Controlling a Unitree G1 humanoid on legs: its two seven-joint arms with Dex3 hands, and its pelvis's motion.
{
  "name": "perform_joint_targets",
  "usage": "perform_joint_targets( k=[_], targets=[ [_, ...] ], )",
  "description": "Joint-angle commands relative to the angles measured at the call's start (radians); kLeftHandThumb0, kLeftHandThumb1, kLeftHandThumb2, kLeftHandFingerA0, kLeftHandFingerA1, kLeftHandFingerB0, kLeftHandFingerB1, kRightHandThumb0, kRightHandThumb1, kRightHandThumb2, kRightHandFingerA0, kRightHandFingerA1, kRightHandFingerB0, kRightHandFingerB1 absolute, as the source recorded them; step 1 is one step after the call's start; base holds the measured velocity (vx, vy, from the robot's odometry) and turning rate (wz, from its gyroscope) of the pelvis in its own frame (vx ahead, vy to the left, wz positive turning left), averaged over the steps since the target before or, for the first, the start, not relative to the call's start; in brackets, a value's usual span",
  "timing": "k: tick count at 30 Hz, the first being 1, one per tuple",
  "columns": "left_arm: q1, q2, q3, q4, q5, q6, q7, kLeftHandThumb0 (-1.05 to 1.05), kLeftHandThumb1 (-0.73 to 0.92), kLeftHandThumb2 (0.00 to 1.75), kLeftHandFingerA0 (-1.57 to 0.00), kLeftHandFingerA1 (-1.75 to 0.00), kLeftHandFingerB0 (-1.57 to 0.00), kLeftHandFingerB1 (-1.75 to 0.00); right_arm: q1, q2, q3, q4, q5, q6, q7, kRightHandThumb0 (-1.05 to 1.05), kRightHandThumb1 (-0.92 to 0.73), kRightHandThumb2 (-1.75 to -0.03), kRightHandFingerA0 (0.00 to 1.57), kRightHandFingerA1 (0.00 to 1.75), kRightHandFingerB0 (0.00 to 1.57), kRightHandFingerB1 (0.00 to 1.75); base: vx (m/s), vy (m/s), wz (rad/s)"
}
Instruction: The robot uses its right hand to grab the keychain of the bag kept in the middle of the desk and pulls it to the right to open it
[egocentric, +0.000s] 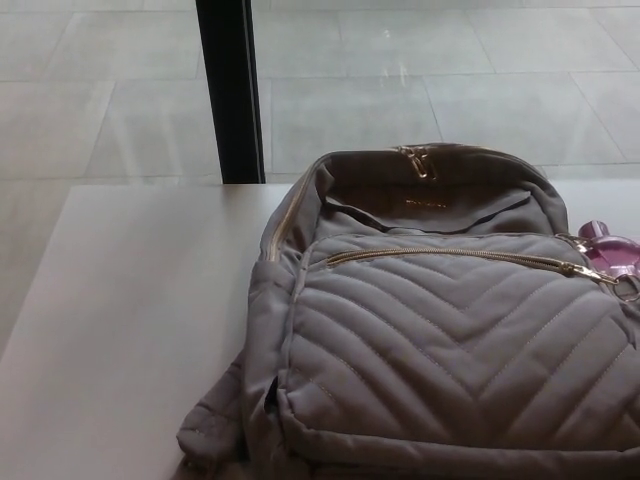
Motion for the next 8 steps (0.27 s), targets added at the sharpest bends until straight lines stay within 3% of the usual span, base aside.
perform_joint_targets(
  k=[1, 2, 3, 4, 5, 6, 8],
  targets=[
    [0.038, 0.083, -0.081, 0.036, 0.110, -0.011, 0.099, -0.85, 0.81, 0.83, -0.55, -0.53, -0.41, -0.45, 0.039, 0.087, -0.052, 0.243, 0.195, 0.050, 0.096, -0.55, -0.68, -0.58, 0.18, 0.85, 0.13, 0.66, 0.00, 0.000, 0.00],
    [0.039, 0.085, -0.087, 0.035, 0.110, -0.013, 0.094, -0.85, 0.81, 0.83, -0.55, -0.53, -0.41, -0.45, 0.045, 0.088, -0.031, 0.236, 0.184, 0.032, 0.114, -0.55, -0.68, -0.58, 0.18, 0.85, 0.13, 0.66, 0.00, 0.000, 0.00],
    [0.039, 0.086, -0.094, 0.041, 0.111, -0.018, 0.096, -0.79, 0.92, 0.71, -0.57, -0.49, -0.46, -0.41, 0.046, 0.089, -0.017, 0.231, 0.185, 0.026, 0.128, -0.53, -0.68, -0.58, 0.22, 0.88, 0.14, 0.67, 0.00, 0.000, 0.00],
    [0.037, 0.084, -0.095, 0.043, 0.106, -0.016, 0.100, -0.86, 0.78, 0.86, -0.58, -0.55, -0.43, -0.47, 0.048, 0.084, 0.001, 0.236, 0.178, 0.013, 0.142, -0.54, -0.69, -0.58, 0.23, 0.88, 0.15, 0.67, 0.00, 0.000, 0.00],
    [0.029, 0.086, -0.104, 0.044, 0.107, -0.015, 0.099, -0.85, 0.78, 0.86, -0.58, -0.54, -0.42, -0.46, 0.050, 0.079, 0.027, 0.248, 0.167, -0.009, 0.147, -0.53, -0.70, -0.59, 0.26, 0.85, 0.19, 0.65, 0.00, 0.000, 0.00],
    [0.028, 0.087, -0.109, 0.044, 0.105, -0.018, 0.097, -0.79, 0.92, 0.69, -0.62, -0.50, -0.46, -0.42, 0.048, 0.073, 0.049, 0.258, 0.157, -0.021, 0.139, -0.55, -0.68, -0.60, 0.34, 0.84, 0.20, 0.64, 0.00, 0.000, 0.00],
    [0.031, 0.088, -0.110, 0.043, 0.102, -0.022, 0.096, -0.79, 0.92, 0.69, -0.62, -0.50, -0.46, -0.42, 0.045, 0.068, 0.069, 0.267, 0.148, -0.028, 0.128, -0.55, -0.68, -0.60, 0.34, 0.84, 0.20, 0.64, 0.00, 0.000, 0.00]
  ],
)
